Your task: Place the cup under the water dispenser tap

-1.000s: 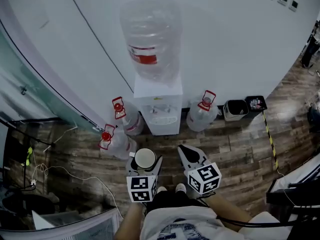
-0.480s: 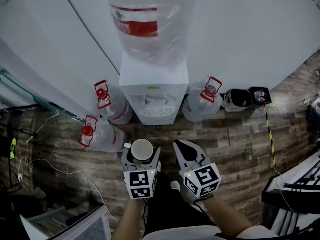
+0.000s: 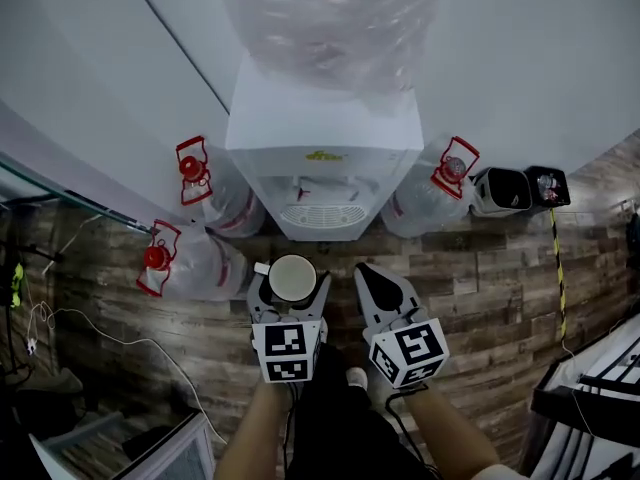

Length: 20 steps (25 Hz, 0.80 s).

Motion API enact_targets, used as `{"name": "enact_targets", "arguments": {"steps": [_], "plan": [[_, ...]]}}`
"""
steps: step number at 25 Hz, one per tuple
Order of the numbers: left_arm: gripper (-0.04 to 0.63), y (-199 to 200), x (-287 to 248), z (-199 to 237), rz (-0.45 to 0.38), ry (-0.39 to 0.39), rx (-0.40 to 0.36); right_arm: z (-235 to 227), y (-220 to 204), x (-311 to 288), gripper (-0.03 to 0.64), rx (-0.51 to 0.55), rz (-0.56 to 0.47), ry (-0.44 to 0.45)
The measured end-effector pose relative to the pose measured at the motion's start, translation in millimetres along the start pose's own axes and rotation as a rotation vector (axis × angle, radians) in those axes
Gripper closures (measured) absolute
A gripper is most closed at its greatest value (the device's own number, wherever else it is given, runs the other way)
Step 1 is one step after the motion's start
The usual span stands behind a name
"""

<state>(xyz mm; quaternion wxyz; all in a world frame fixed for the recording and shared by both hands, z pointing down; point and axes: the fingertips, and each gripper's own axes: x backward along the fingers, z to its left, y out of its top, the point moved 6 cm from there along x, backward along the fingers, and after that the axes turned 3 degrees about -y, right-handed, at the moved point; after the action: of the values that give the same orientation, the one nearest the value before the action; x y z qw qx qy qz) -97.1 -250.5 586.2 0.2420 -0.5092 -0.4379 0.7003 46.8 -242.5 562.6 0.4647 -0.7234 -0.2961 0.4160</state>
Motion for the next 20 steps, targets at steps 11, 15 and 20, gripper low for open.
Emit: {"name": "enact_targets", "arguments": {"steps": [11,15,20], "plan": [[0.152,-52,-95,48,0.011,0.01,0.038,-29,-63,-79,0.597,0.051,0.007,-0.003],[0.152,-60,-127,58,0.001,0.01,0.02,-36,-78,-104,0.597,0.06,0.003,0.005],[0.152,-72,-161,64,0.0,0.002,0.008,-44,-94,-127,0.597,0.059,-0.003,0.007]]}}
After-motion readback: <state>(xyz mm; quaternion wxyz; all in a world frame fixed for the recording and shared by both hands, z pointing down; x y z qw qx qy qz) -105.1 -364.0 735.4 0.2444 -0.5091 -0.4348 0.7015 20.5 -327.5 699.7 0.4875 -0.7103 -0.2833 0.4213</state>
